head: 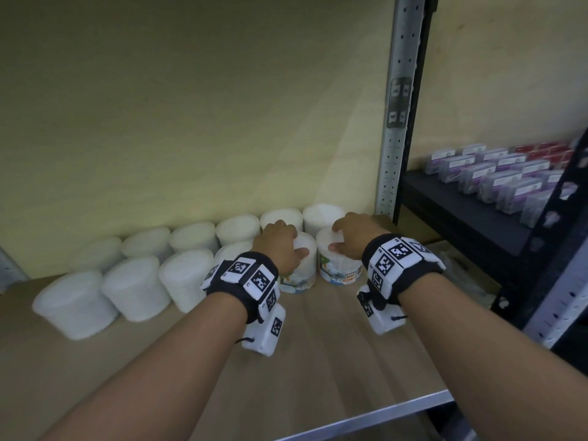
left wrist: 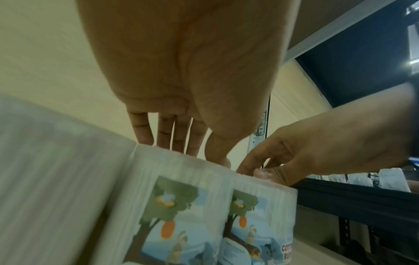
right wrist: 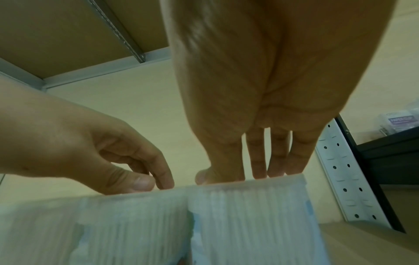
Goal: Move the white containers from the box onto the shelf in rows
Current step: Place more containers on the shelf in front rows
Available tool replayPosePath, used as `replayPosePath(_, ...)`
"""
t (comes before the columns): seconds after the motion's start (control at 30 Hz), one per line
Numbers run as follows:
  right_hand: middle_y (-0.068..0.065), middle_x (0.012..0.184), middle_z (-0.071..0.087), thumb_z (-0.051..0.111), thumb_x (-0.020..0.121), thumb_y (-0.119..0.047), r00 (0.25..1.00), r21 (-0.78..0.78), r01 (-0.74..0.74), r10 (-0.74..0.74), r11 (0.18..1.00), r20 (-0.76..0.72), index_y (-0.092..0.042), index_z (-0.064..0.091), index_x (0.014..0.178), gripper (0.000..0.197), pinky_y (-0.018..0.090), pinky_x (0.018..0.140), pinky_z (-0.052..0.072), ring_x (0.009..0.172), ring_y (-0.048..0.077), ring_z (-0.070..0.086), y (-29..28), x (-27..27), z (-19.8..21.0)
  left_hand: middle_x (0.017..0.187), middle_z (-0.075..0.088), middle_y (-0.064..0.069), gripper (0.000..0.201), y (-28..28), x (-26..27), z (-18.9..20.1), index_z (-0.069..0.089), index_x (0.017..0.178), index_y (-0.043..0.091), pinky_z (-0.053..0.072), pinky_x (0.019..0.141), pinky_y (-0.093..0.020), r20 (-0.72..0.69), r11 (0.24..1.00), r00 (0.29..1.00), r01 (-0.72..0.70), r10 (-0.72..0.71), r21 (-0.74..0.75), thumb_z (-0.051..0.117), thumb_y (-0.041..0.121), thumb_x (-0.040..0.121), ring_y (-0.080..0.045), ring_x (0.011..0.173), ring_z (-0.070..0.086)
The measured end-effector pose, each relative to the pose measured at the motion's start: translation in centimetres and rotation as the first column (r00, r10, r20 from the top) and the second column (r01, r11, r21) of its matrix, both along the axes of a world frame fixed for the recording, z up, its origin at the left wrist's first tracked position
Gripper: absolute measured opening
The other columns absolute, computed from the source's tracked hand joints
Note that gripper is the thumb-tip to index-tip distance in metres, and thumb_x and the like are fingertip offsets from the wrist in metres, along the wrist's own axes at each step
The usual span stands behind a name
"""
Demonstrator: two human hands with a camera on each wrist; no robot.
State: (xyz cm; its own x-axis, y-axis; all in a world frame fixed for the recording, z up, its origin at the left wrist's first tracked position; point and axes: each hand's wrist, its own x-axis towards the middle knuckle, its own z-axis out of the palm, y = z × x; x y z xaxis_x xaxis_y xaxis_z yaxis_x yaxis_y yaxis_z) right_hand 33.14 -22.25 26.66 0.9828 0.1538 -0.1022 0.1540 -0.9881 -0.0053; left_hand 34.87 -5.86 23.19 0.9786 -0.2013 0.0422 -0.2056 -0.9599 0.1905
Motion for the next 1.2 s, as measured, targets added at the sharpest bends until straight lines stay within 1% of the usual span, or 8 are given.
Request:
replayPosePath(0.27,0.010,0.142,0.046,0.047,0.097,-0.041,1.000,0.002,0.003,-0.004,1.000,0.010,-0.011,0.045,0.139,0.052,0.033,0.107,0.033,0.130,0.025,0.044,0.0,-0.2,0.1,0.148,0.036,-0.002,0.050,0.5,-0.2,1.0,0.038,0.142,0.019,0.034,0.112,-0.040,-0.142,0.995,0.985,0.095,-0.100,-0.042,0.052,0.021,0.094,-0.023,0.136,0.038)
replayPosePath(0.33,0.010,0.142,0.046,0.046,0.097,-0.041,1.000,0.001,0.002,-0.002,1.000,0.006,-0.010,0.045,0.139,0.052,0.033,0.107,0.034,0.130,0.026,0.044,0.1,-0.2,0.1,0.147,0.038,-0.002,0.050,0.5,-0.3,1.0,0.040,0.140,0.022,0.034,0.111,-0.040,-0.136,0.995,0.988,0.062,-0.072,-0.072,0.051,0.018,0.092,-0.023,0.134,0.039)
replayPosePath(0.43,0.011,0.141,0.047,0.047,0.097,-0.042,1.000,-0.002,0.003,-0.003,1.000,0.003,-0.011,0.045,0.139,0.052,0.033,0.106,0.034,0.129,0.026,0.045,0.1,-0.2,0.1,0.138,0.045,-0.007,0.044,0.2,-0.4,0.8,0.048,0.132,0.017,0.037,0.107,-0.041,-0.026,0.974,0.997,-0.073,0.069,-0.214,0.053,0.023,0.089,-0.026,0.127,0.044)
replayPosePath(0.5,0.011,0.141,0.047,0.047,0.097,-0.041,1.000,-0.001,0.005,-0.005,1.000,0.001,-0.011,0.045,0.139,0.052,0.033,0.106,0.034,0.129,0.026,0.045,0.1,-0.1,0.0,0.133,0.047,-0.010,0.044,-0.1,-0.5,0.4,0.050,0.129,0.012,0.039,0.104,-0.042,0.036,0.966,0.992,-0.105,0.117,-0.237,0.055,0.032,0.090,-0.028,0.124,0.045)
replayPosePath(0.7,0.011,0.141,0.046,0.047,0.097,-0.042,1.000,0.004,0.013,-0.013,1.000,0.002,-0.011,0.045,0.139,0.052,0.033,0.106,0.034,0.129,0.027,0.044,0.0,0.1,-0.3,0.132,0.044,-0.012,0.054,-0.5,-0.4,-0.5,0.050,0.128,0.009,0.041,0.101,-0.043,0.036,0.994,0.995,-0.091,0.093,-0.054,0.053,0.046,0.090,-0.030,0.124,0.042)
replayPosePath(0.77,0.011,0.140,0.046,0.047,0.096,-0.042,1.000,0.007,0.016,-0.016,1.000,0.003,-0.011,0.045,0.139,0.053,0.034,0.105,0.035,0.128,0.027,0.044,0.0,0.2,-0.4,0.133,0.044,-0.013,0.054,-0.4,-0.2,-0.5,0.049,0.130,0.009,0.041,0.102,-0.043,0.025,0.996,0.997,-0.077,0.078,-0.037,0.053,0.046,0.090,-0.030,0.124,0.042)
replayPosePath(1.0,0.011,0.140,0.045,0.047,0.097,-0.042,1.000,0.007,0.025,-0.025,1.000,0.012,-0.011,0.044,0.139,0.053,0.033,0.105,0.035,0.128,0.027,0.044,0.1,0.2,-0.4,0.141,0.042,-0.009,0.054,0.3,0.1,-0.5,0.046,0.137,0.012,0.035,0.110,-0.037,-0.034,0.987,0.999,-0.019,0.014,-0.157,0.059,0.036,0.090,-0.026,0.131,0.041)
replayPosePath(1.2,0.011,0.141,0.044,0.047,0.097,-0.041,0.999,0.013,0.029,-0.029,0.999,0.018,-0.011,0.043,0.140,0.053,0.033,0.106,0.033,0.130,0.027,0.043,0.2,0.2,-0.4,0.138,0.043,-0.010,0.052,0.1,0.2,-0.7,0.047,0.135,0.013,0.037,0.108,-0.037,-0.022,0.990,0.999,-0.034,0.032,-0.140,0.058,0.036,0.090,-0.027,0.129,0.042)
